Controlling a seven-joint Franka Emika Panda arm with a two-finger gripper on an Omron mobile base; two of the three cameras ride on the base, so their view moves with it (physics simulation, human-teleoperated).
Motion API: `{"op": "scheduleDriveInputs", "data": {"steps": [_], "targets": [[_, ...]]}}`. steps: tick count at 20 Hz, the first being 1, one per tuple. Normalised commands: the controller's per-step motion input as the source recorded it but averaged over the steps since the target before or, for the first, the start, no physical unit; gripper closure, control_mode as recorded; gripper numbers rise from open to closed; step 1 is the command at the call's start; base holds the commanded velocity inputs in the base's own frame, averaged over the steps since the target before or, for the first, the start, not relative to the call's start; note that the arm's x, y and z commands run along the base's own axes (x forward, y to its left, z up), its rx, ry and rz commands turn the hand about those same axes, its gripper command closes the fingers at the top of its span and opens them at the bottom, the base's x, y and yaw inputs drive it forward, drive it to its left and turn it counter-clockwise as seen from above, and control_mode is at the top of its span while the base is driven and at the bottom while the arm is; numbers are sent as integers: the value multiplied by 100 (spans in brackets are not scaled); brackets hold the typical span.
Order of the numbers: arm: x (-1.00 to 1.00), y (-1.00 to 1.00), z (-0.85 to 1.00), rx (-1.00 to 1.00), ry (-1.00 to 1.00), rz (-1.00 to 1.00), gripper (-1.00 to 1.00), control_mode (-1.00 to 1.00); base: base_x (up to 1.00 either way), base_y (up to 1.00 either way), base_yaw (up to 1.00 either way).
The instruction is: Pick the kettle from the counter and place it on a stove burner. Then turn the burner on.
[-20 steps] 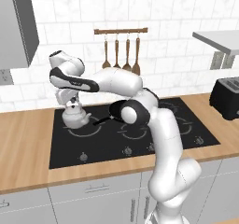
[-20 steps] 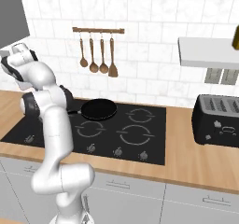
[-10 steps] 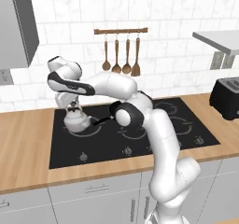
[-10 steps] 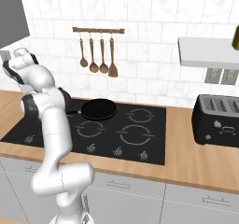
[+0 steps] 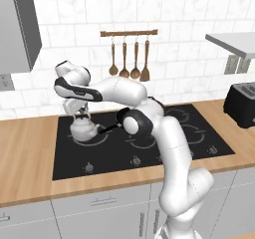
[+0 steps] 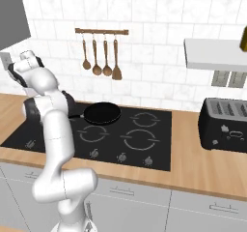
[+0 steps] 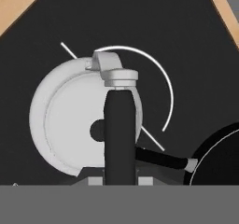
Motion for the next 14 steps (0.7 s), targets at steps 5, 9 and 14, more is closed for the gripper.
{"op": "scheduleDriveInputs", "data": {"steps": [5,9,14], "targets": [[4,-24,-13,4,0,-1,100,-100,0,0,0],[4,-21,-4,5,0,-1,100,-100,0,0,0],[2,-9,0,1,0,-2,100,-100,0,0,0]]}}
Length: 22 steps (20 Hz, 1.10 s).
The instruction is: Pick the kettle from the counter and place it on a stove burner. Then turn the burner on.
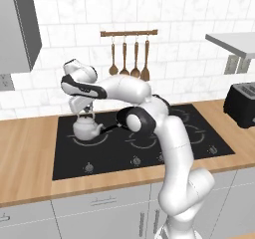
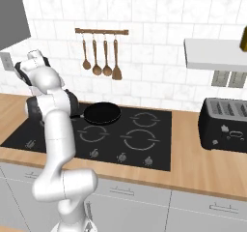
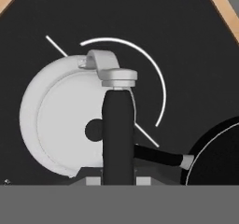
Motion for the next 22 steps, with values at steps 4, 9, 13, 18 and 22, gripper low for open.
{"op": "scheduleDriveInputs", "data": {"steps": [4,9,13,18,22], "targets": [[10,0,0,0,0,-5,100,-100,0,0,0],[14,0,0,0,0,-6,100,-100,0,0,0],[13,0,0,0,0,-8,100,-100,0,0,0],[3,0,2,0,0,-8,100,-100,0,0,0],[0,0,13,0,0,-7,100,-100,0,0,0]]}}
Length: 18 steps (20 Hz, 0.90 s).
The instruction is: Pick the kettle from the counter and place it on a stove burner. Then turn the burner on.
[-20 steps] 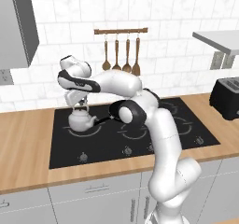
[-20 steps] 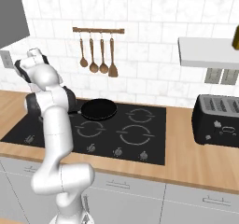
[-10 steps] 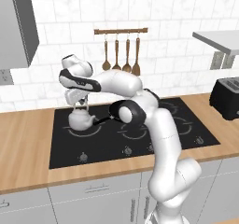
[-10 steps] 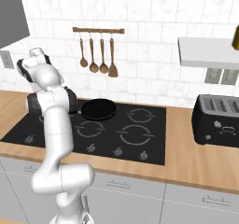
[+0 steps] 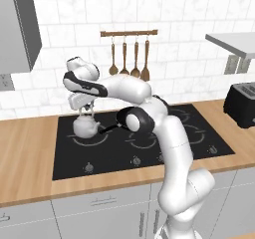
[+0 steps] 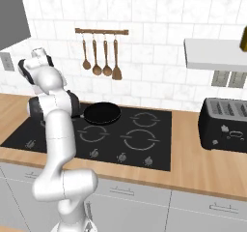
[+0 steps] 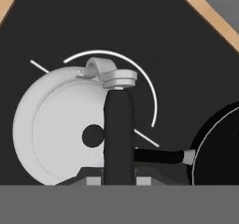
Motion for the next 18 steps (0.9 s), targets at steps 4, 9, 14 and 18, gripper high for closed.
{"op": "scheduleDriveInputs", "data": {"steps": [4,9,14,18], "targets": [[0,0,12,0,0,-7,100,-100,0,0,0],[0,-10,-5,-5,0,-2,100,-100,0,0,0],[0,-18,-10,-12,0,-1,100,-100,0,0,0],[0,-1,0,-7,0,-2,100,-100,0,0,0]]}}
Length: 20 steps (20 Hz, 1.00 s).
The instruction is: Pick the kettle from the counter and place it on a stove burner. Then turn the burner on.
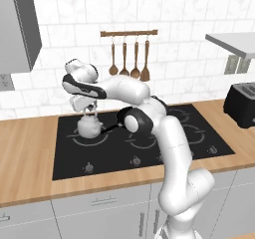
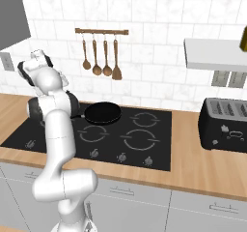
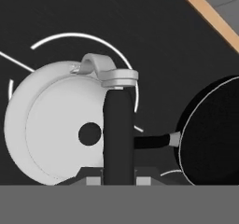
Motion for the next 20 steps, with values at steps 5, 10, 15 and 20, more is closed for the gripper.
{"op": "scheduleDriveInputs", "data": {"steps": [5,10,15,20], "targets": [[0,0,0,0,0,-1,100,-100,0,0,0],[0,0,0,0,0,0,-100,-100,0,0,0],[-2,0,0,0,0,0,-100,-100,0,0,0],[-38,0,0,0,0,3,-100,-100,0,0,0]]}}
